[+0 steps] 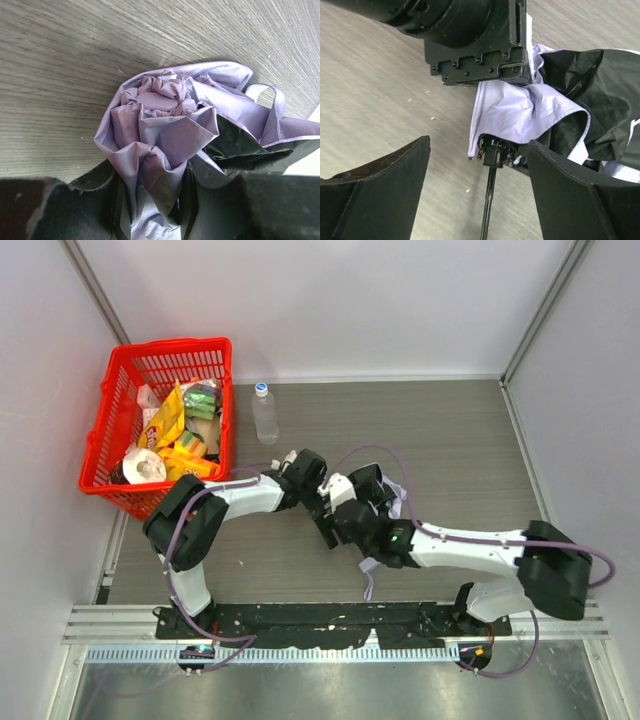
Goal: Put away the umbrella
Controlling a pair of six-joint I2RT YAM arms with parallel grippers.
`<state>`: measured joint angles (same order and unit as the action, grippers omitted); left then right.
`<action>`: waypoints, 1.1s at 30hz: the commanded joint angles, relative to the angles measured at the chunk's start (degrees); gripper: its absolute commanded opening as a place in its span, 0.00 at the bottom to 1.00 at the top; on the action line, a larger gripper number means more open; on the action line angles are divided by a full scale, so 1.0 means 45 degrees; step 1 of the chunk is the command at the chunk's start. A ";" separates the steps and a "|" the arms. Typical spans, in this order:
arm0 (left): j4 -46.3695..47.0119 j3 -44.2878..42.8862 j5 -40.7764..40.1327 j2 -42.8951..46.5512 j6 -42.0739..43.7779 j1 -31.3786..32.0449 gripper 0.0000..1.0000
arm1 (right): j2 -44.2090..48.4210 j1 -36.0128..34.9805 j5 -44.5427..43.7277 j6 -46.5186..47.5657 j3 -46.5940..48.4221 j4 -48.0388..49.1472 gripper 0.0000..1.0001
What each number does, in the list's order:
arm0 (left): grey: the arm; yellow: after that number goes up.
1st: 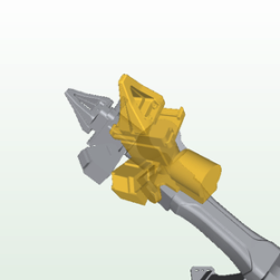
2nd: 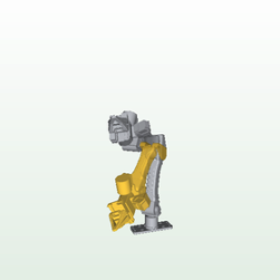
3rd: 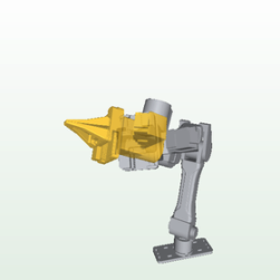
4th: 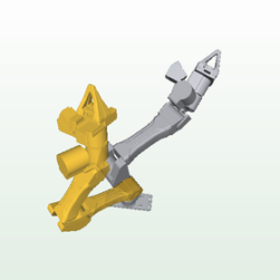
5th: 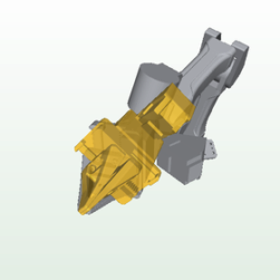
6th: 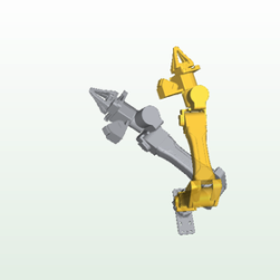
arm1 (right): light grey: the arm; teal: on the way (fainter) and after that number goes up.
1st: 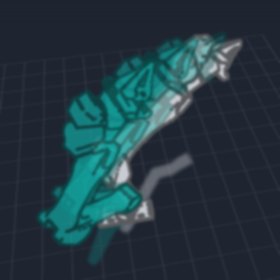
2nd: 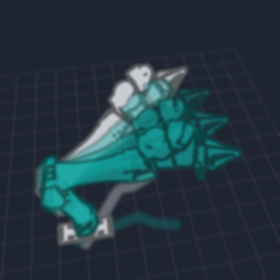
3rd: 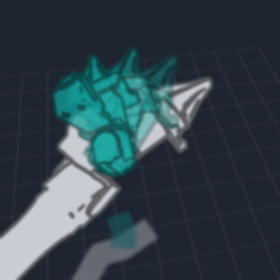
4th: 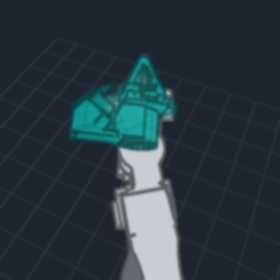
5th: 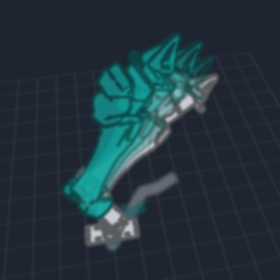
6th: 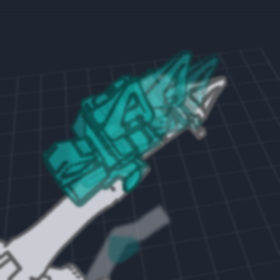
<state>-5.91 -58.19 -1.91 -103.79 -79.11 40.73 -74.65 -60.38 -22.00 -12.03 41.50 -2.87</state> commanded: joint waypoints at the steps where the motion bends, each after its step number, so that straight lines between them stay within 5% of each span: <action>1: -0.2865 -0.0173 -0.0435 -0.0081 -0.0036 -0.0086 0.00 | -0.1822 -0.0878 -0.4365 0.1307 0.0309 0.2161 0.83; 10: -0.3549 -0.0427 -0.0630 0.0017 -0.0466 -0.0047 0.00 | -0.4756 -0.1074 -0.6849 0.2009 0.0329 0.4504 0.86; 15: -0.3609 -0.0486 -0.0513 -0.0061 -0.0662 0.0011 0.00 | -0.6707 -0.1055 -0.8915 0.1367 0.1500 0.3219 0.82; 17: -0.3511 -0.0486 -0.0474 -0.0042 -0.0701 0.0070 0.00 | -0.7061 -0.0939 -0.8901 0.0918 0.1579 0.2945 0.75; 21: -0.3258 -0.0311 -0.0474 -0.0022 -0.0721 0.0109 0.00 | -0.7064 -0.0665 -0.7947 -0.0935 0.1151 0.2182 0.30; 24: -0.2925 -0.0135 -0.0551 -0.0022 -0.0624 0.0109 0.00 | -0.7024 -0.0548 -0.7300 -0.1446 0.0526 0.2065 0.05; 31: -0.0352 0.0761 -0.0395 0.0270 0.0605 0.0109 0.04 | -0.5543 0.0330 -0.3711 -0.2150 -0.1444 0.3253 0.01; 33: 0.0819 0.1347 -0.0453 0.0543 0.0919 0.0109 0.37 | -0.4919 0.0799 -0.2284 -0.2053 -0.2068 0.3896 0.01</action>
<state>-5.98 -58.13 -2.35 -103.11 -78.54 41.32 -99.66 -62.06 -44.73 -14.48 39.83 17.10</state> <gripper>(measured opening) 0.361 0.446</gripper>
